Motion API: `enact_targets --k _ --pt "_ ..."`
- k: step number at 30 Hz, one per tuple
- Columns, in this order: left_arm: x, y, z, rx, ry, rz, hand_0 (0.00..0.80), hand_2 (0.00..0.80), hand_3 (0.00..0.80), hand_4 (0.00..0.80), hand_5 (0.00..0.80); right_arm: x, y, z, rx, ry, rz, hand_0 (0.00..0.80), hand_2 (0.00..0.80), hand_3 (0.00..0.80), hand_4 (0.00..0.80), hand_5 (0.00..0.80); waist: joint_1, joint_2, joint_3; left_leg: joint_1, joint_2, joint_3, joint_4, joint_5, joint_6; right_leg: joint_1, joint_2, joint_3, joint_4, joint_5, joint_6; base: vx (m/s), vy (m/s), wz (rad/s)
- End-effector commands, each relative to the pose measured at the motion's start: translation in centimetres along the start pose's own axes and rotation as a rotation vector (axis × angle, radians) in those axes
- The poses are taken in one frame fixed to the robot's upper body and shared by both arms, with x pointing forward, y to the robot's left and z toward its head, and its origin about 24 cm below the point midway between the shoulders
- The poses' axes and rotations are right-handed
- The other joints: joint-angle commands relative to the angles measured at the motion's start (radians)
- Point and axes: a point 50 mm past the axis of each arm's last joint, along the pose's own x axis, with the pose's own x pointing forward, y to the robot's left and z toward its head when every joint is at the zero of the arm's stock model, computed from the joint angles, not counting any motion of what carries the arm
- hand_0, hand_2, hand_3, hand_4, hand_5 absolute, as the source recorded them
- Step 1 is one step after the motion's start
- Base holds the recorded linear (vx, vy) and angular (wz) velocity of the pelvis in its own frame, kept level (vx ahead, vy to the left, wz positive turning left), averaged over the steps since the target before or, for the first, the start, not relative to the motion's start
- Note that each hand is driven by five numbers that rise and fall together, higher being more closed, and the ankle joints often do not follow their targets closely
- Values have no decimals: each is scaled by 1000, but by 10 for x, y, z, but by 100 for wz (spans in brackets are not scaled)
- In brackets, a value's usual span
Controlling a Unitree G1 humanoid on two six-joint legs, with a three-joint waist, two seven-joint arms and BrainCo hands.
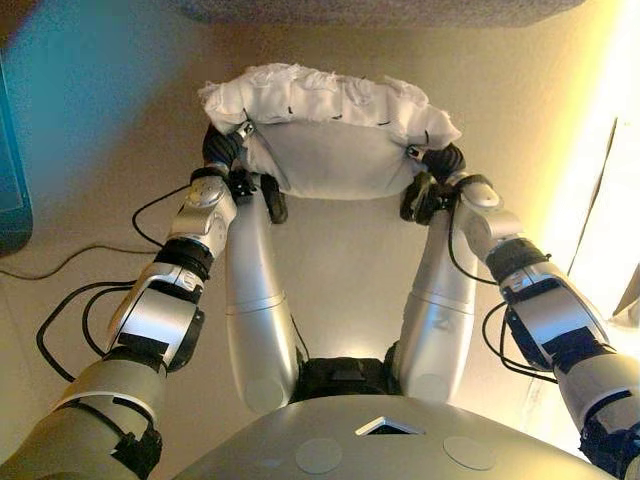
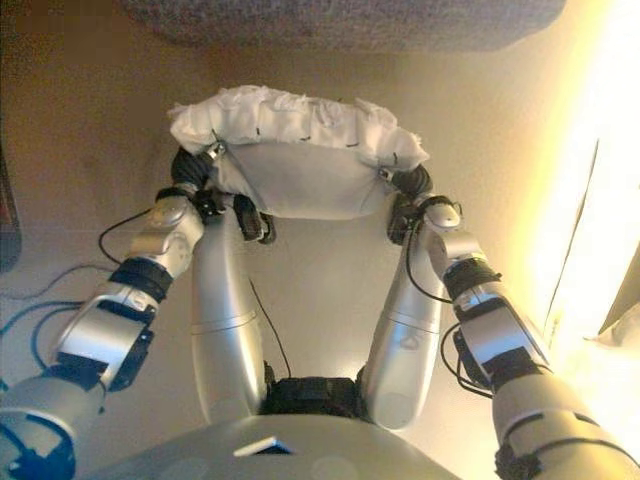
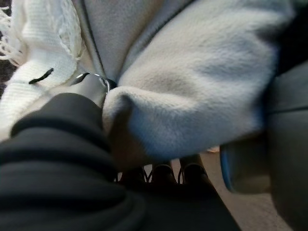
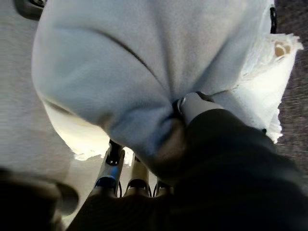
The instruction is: Pick up the cushion and take it to the sofa
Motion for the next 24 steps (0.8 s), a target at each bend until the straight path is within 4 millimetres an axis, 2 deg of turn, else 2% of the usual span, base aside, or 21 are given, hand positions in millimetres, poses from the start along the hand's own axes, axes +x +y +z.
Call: enact_targets --k 1,8,13,14,16,17,19,20,24 --pt "1 -40 10 -68 -71 -149 800 800 800 800 800 4 19 13 80 -94 71 800 800 800 800 800 6 26 -13 36 25 -67 -197 244 -100 28 -38 58 -132 247 13 -40 -64 12" --pt "1 -53 32 -84 -185 -183 800 800 800 800 800 7 22 48 97 -249 70 800 800 800 800 800 2 24 -13 124 43 -57 -362 272 -115 104 -37 20 -235 228 28 -66 -46 -7" --pt "-1 -66 59 -91 -310 -231 800 800 800 800 800 3 30 76 113 -388 76 800 800 800 800 800 -7 21 -13 272 61 -16 -545 304 -124 247 -37 -29 -376 219 39 -45 -7 15" --pt "-1 -68 66 -92 -335 -244 800 800 800 800 800 2 31 82 119 -417 75 800 800 800 800 800 -8 19 -13 301 59 0 -605 353 -115 276 -44 -48 -437 260 33 -84 -17 5" --pt "-1 -71 75 -89 -367 -269 800 800 800 800 800 0 33 89 143 -453 82 800 800 800 800 800 -7 12 -13 387 53 22 -667 358 -112 359 -59 -82 -507 264 36 41 -44 13" --pt "-2 -73 79 -87 -379 -281 800 800 800 800 800 -1 35 91 156 -464 83 800 800 800 800 800 -6 8 -21 437 53 28 -675 319 -119 407 -64 -94 -521 230 44 192 -64 25" --pt "-3 -73 80 -85 -382 -301 800 800 800 800 800 -3 37 88 169 -460 73 800 800 800 800 800 -3 1 -51 499 41 44 -719 322 -113 470 -74 -121 -574 240 43 149 -40 23" --pt "-4 -72 80 -85 -379 -310 800 800 800 800 800 -4 38 86 174 -454 66 800 800 800 800 800 -2 -5 -69 531 31 57 -761 359 -103 505 -83 -141 -626 281 33 94 -12 12" --pt "-5 -72 85 -85 -376 -316 800 800 800 800 800 -7 40 87 194 -468 58 800 800 800 800 800 7 -18 -121 634 14 83 -820 347 -97 617 -95 -181 -696 285 27 139 -21 8"
